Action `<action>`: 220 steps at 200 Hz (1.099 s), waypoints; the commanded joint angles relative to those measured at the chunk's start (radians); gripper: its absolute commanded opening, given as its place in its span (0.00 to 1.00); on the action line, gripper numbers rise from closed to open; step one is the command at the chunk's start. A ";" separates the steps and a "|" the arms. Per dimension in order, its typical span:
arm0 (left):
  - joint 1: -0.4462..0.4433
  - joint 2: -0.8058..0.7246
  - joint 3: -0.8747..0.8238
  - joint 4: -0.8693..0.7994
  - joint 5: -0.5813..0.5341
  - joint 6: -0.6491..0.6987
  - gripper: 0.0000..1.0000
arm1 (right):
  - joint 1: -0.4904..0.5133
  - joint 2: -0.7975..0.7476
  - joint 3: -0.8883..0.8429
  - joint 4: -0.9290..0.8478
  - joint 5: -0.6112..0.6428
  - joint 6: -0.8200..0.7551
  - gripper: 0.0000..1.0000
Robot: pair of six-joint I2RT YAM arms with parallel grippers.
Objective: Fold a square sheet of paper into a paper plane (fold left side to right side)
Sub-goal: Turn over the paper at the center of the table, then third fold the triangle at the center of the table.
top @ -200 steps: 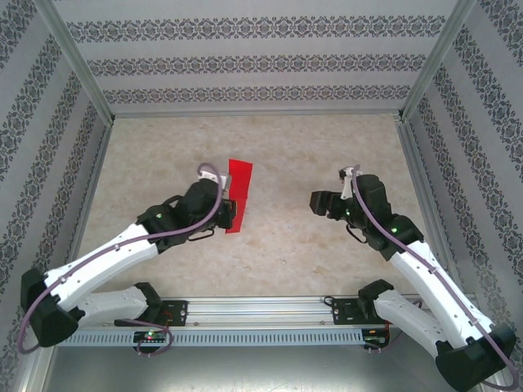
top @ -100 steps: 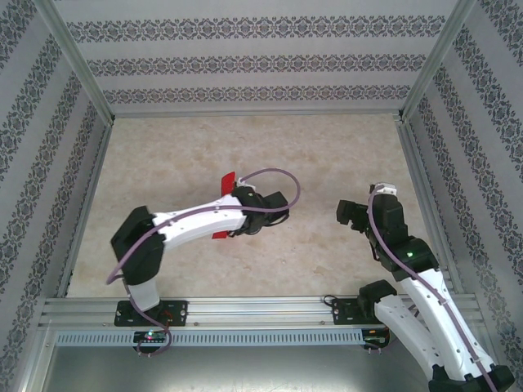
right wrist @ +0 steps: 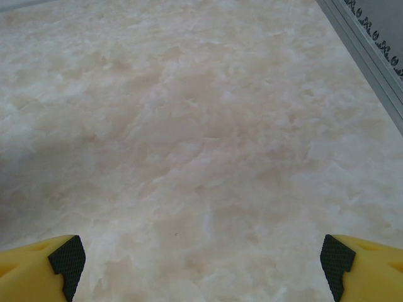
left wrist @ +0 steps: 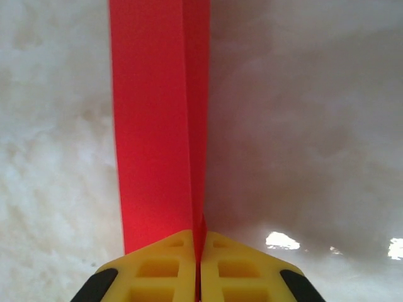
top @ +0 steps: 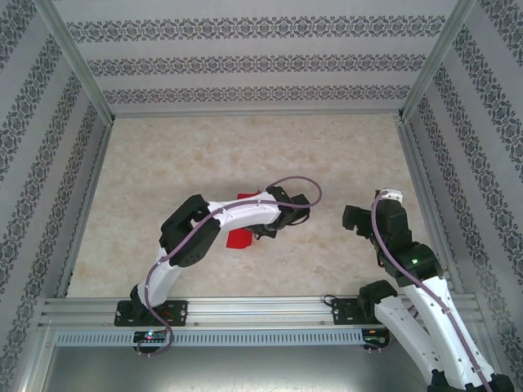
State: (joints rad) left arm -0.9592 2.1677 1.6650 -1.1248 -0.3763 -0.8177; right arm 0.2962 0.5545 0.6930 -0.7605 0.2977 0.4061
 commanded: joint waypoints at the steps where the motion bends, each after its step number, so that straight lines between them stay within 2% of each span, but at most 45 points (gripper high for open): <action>1: 0.033 0.010 0.028 0.060 0.095 0.054 0.13 | -0.008 0.012 0.021 -0.011 -0.026 -0.021 0.98; 28: 0.058 0.023 0.035 0.115 0.165 0.076 0.14 | -0.006 0.034 0.017 -0.002 -0.053 -0.025 0.98; 53: 0.074 0.020 0.037 0.153 0.207 0.089 0.21 | -0.006 0.052 0.015 0.003 -0.073 -0.023 0.98; 86: 0.086 -0.006 0.025 0.213 0.279 0.108 0.36 | -0.007 0.079 0.016 0.012 -0.125 -0.010 0.98; 109: 0.097 -0.079 -0.028 0.294 0.328 0.120 0.48 | -0.007 0.102 0.016 0.036 -0.177 0.018 0.98; 132: 0.118 -0.202 -0.143 0.426 0.379 0.128 0.59 | -0.008 0.144 0.007 0.097 -0.287 0.055 0.98; 167: 0.196 -0.429 -0.373 0.583 0.436 0.118 0.64 | 0.000 0.282 -0.039 0.298 -0.549 0.138 0.98; 180: 0.244 -0.511 -0.476 0.647 0.478 0.111 0.65 | 0.023 0.354 -0.053 0.393 -0.606 0.178 0.93; 196: 0.310 -0.606 -0.607 0.743 0.541 0.100 0.65 | 0.084 0.457 -0.049 0.492 -0.618 0.207 0.87; 209: 0.364 -0.669 -0.703 0.813 0.598 0.090 0.65 | 0.134 0.559 -0.012 0.539 -0.619 0.214 0.79; 220: 0.399 -0.709 -0.767 0.858 0.637 0.081 0.65 | 0.174 0.653 0.036 0.561 -0.622 0.213 0.68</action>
State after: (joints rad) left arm -0.6361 1.5333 1.0466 -0.4408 0.1326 -0.7116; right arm 0.3870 1.0538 0.6563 -0.3557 -0.2493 0.5713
